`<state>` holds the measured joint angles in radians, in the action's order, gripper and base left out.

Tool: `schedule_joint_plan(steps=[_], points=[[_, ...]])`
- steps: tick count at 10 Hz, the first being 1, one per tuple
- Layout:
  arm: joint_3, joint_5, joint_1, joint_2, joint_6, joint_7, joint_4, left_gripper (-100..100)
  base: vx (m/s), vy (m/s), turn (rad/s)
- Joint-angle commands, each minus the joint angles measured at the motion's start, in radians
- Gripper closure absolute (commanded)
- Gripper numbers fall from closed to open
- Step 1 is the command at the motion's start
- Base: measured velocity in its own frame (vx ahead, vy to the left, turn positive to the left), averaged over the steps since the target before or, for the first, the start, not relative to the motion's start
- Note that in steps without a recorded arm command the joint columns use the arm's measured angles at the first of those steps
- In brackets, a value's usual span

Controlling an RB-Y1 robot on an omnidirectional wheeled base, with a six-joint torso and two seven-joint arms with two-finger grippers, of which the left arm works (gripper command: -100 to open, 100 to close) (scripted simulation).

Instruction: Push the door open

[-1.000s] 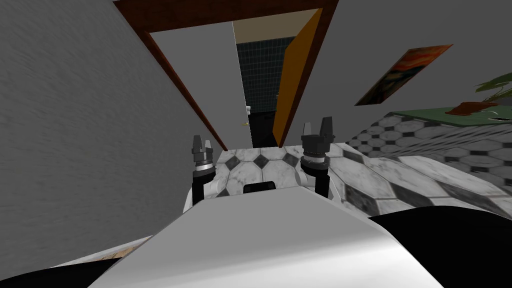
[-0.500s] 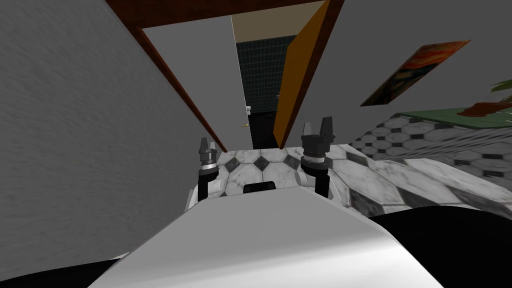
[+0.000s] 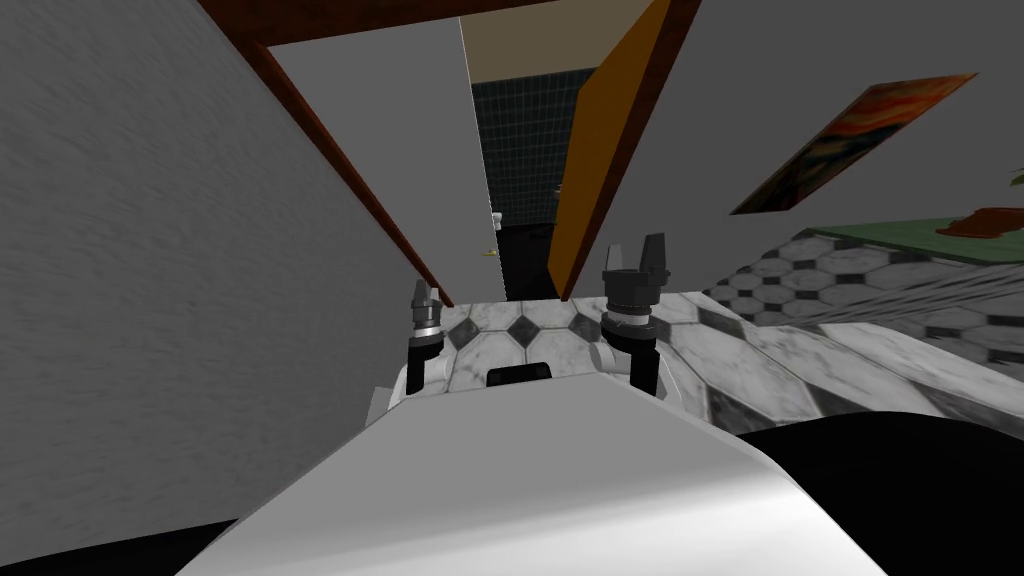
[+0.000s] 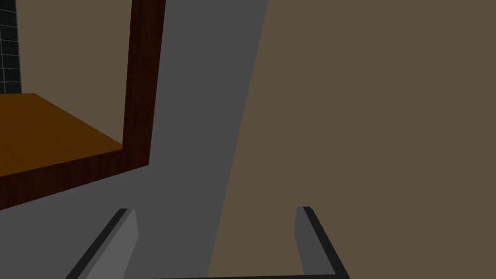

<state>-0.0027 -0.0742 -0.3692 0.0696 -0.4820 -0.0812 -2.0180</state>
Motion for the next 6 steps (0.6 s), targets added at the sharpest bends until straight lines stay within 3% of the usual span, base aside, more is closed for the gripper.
schedule_joint_plan(steps=[1, 6], points=[[0.000, 0.002, 0.014, 0.005, -0.004, 0.006, 0.033, -100, 0.094, -0.001, 0.006], [-0.007, 0.007, 0.058, 0.014, -0.031, 0.022, 0.149, -100, 0.094, -0.007, 0.007]])
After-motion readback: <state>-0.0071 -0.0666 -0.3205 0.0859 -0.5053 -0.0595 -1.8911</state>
